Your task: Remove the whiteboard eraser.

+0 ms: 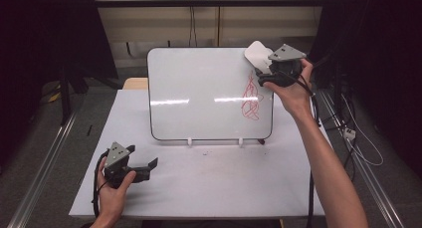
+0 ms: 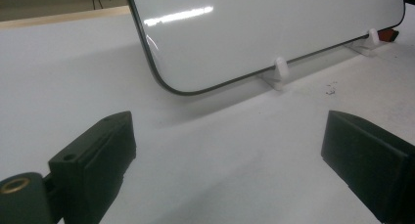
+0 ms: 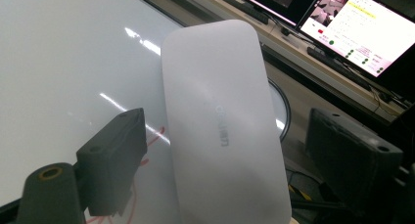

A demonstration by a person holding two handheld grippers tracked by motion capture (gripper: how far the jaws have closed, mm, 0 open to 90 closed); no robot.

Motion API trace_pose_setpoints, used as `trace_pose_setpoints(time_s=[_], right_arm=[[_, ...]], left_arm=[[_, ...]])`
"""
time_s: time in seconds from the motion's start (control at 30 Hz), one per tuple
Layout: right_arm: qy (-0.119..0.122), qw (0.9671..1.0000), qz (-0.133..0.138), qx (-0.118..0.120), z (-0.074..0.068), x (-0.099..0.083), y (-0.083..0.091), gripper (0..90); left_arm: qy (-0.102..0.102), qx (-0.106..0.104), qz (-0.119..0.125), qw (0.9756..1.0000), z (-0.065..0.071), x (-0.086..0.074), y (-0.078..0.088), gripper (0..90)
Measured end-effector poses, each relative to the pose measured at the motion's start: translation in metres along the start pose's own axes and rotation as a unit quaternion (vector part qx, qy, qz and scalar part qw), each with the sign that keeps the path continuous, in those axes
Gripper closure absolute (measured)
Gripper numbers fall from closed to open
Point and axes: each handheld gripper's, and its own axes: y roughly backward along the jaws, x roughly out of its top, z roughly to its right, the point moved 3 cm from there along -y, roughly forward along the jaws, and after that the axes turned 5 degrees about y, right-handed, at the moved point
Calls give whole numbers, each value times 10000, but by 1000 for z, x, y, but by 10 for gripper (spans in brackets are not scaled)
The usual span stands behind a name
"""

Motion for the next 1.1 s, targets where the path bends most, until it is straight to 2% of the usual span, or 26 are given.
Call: trace_pose_setpoints(time_s=[0.17, 0.5, 0.7, 1.1], right_arm=[[81, 9999, -132, 41, 2, 3, -12, 188], [319, 9988, -373, 48, -4, 3, -26, 219], [404, 9977, -534, -42, -4, 2, -29, 275], [523, 9963, -678, -45, -3, 4, -31, 304]], left_arm=[[-37, 30, -15, 10000, -1, 0, 1, 58], [24, 34, 7, 10000, -1, -1, 2, 58], [-10, 43, -26, 10000, -1, -1, 3, 59], [25, 42, -27, 10000, -1, -1, 1, 59]])
